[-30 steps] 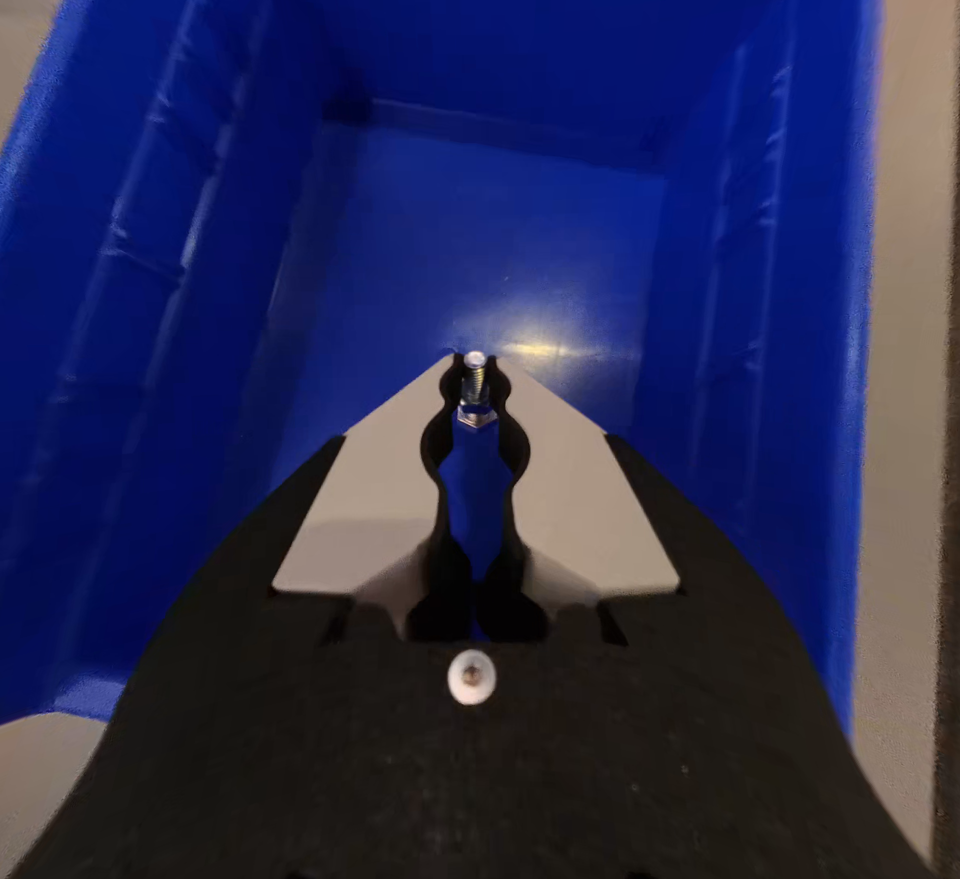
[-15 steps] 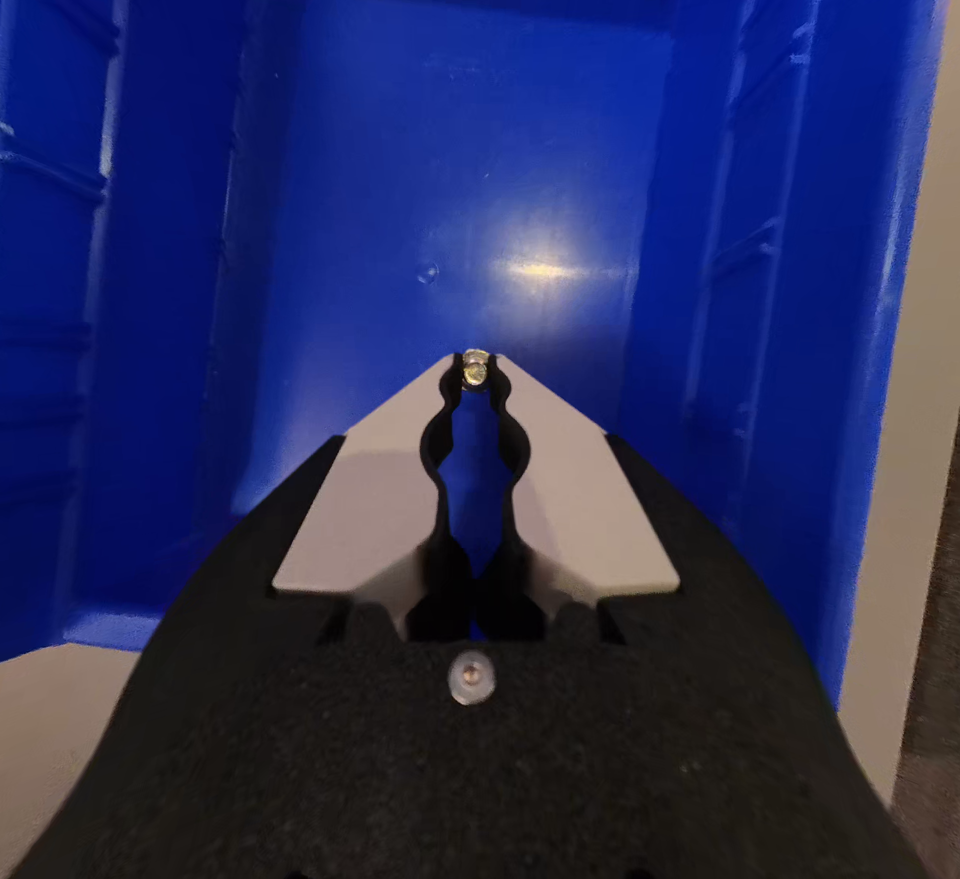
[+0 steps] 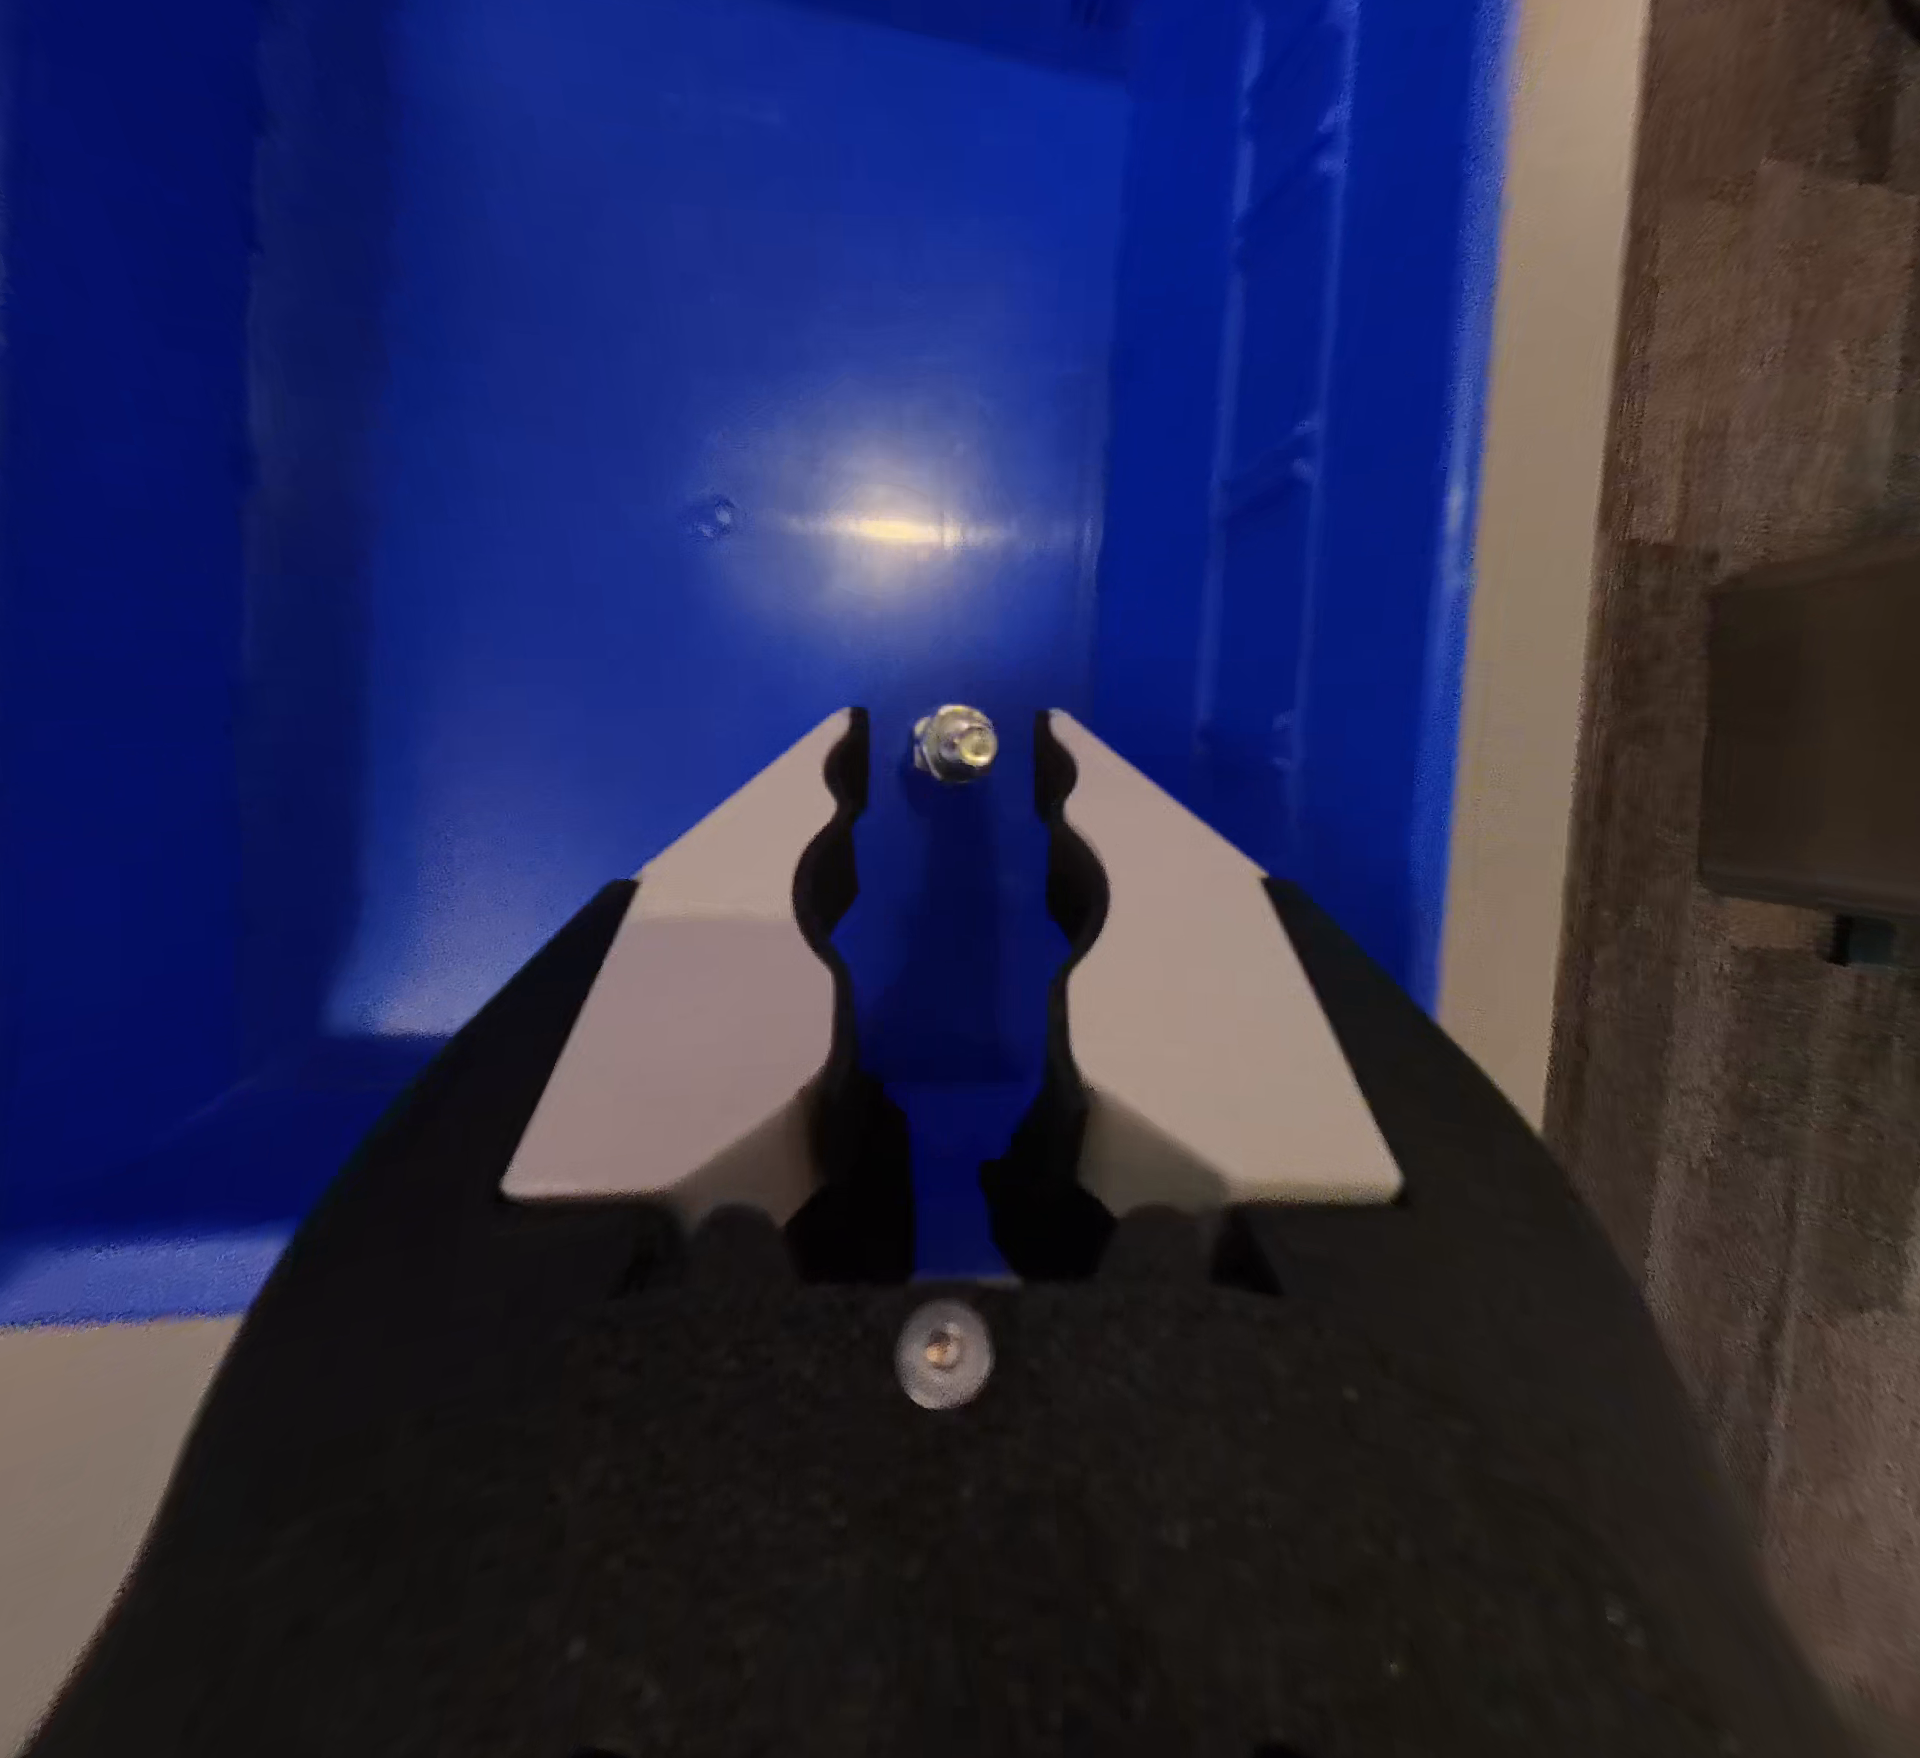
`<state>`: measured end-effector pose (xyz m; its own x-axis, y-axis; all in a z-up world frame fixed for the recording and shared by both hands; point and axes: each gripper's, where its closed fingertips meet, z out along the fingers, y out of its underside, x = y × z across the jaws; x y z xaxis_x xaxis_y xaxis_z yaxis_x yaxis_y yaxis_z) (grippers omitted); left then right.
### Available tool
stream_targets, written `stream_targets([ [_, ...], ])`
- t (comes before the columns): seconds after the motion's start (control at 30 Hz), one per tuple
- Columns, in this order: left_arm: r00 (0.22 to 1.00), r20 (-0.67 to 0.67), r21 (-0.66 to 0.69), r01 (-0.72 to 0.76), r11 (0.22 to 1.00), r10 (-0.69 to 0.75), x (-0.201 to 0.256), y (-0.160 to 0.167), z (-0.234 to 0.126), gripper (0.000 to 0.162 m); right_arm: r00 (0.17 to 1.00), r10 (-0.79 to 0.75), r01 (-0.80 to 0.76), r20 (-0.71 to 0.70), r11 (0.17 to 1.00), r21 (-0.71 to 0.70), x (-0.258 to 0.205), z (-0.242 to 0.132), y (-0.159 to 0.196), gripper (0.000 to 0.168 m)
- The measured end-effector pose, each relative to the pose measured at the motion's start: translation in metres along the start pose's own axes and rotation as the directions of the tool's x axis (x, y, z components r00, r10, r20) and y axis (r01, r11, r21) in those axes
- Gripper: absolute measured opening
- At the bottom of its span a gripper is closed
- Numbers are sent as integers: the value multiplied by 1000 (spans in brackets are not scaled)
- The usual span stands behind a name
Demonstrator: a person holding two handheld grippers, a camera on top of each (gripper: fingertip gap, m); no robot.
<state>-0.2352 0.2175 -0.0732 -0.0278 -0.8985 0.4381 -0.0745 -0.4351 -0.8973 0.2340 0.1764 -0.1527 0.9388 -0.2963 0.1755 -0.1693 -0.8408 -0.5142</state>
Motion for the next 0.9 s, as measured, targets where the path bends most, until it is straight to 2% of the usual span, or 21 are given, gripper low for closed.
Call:
stream_targets([
  [0.13,1000,21,-6,-15,1000,15,-3,1,0,42,991,-32,-7,126,955,296,-32,-76,-57,43],
  [0.2,999,33,-23,-23,999,23,-5,3,0,42,958,-83,-57,275,883,466,-77,-124,-85,43],
  [0.27,996,60,-35,-61,998,63,-7,3,-1,42,863,-211,-122,459,794,595,-147,-162,-98,43],
  [0.37,983,95,-21,-153,988,154,-5,-8,-10,39,649,-378,-210,660,746,632,-260,-178,-65,43],
  [0.43,980,95,-29,-170,985,172,-4,-15,-19,39,467,-409,-275,784,775,569,-323,-180,-27,43],
  [0.5,977,112,-61,-177,982,183,-8,-24,-33,39,350,-396,-300,849,812,502,-362,-173,5,43],
  [0.6,956,180,-153,-205,967,231,-22,-43,-65,39,261,-400,-242,878,854,461,-386,-172,26,43],
  [0.7,895,294,-383,-210,900,334,-60,-49,-105,39,341,-492,-161,801,809,565,-383,-160,25,42],
  [0.8,849,309,-595,-179,784,429,-102,-48,-128,38,327,-501,-147,801,811,567,-382,-158,23,41],
  [0.9,834,236,-773,-149,616,498,-143,-33,-135,37,284,-466,-217,838,820,530,-379,-164,19,41],
])
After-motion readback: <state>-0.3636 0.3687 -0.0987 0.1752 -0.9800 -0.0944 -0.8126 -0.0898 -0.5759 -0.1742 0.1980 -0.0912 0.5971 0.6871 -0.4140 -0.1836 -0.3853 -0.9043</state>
